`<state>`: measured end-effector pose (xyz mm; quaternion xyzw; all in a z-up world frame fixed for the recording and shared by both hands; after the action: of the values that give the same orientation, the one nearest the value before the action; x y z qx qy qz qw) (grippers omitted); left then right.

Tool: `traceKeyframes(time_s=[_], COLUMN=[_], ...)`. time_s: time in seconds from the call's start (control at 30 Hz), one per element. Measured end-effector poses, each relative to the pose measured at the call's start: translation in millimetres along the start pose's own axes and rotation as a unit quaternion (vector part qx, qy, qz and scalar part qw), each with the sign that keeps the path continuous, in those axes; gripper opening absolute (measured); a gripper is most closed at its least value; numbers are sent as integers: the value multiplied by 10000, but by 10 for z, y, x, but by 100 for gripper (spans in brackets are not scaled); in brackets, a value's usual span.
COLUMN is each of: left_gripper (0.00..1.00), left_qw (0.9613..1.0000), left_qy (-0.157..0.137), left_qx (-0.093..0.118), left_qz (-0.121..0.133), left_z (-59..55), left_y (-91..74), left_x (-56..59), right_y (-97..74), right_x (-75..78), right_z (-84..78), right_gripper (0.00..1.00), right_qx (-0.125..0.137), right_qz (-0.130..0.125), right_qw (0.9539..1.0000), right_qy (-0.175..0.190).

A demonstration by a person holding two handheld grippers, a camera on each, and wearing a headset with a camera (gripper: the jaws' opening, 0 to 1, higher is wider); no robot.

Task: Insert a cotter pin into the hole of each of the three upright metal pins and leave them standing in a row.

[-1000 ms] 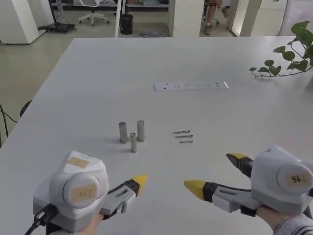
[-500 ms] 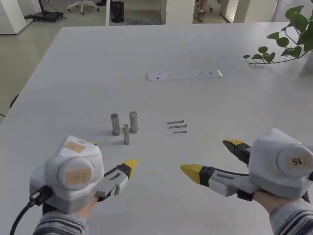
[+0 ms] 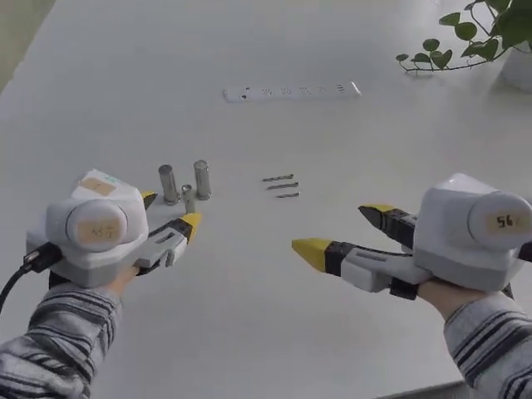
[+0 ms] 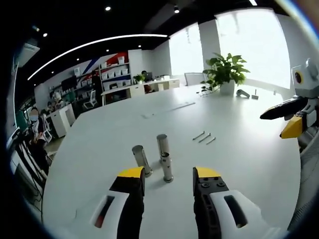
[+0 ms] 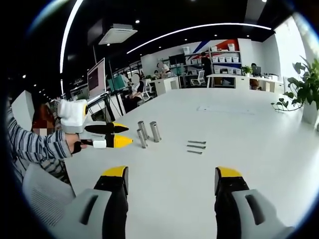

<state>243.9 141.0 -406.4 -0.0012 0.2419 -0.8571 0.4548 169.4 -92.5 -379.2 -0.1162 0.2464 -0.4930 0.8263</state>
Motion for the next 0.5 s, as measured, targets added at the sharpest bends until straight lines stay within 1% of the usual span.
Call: traceKeyframes(time_s=[0.03,0.07,0.1,0.13,0.17,0.2,0.27,0.33,0.5], left_gripper=[31,28,28,28,29,28,26,23,19], left_qw=[9996,9989,9990,9993,9997,9996,9993,9992,9992], left_qy=[-216,-401,-351,-265,-56,-54,-112,-100,-69], left_qx=[-4,4,105,124,66,49,96,95,51], left_qz=[-161,-252,-239,-220,-234,-262,-332,-372,-391], left_z=[-7,-8,12,15,16,12,10,2,-36], left_y=[44,73,108,131,167,195,256,302,367], left_x=[22,30,7,5,1,2,9,14,6], right_y=[10,17,28,34,41,52,72,95,124], right_x=[13,23,39,45,53,61,74,82,99], right_z=[0,0,1,1,4,9,16,20,16], right_gripper=[67,66,66,65,65,64,63,63,63], right_qx=[-14,-24,-37,-38,-34,-28,-17,-22,-70], right_qz=[-9,-17,-34,-51,-62,-76,-100,-126,-173], right_qw=[10000,10000,10000,9999,9999,9999,9998,9997,9997], right_qy=[17,40,84,115,132,152,170,198,186])
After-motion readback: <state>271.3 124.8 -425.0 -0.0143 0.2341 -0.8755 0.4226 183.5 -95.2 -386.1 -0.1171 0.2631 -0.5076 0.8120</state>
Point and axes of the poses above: the centre of the closed fingertips' face, and the gripper's own axes: y roughly forward along the fingers, x roughly to its right, z roughly out of its top, the point moved 6 cm from there along -y, roughly backward along the fingers, and after that the axes turned 9 degrees about y, right-handed, at the moved point
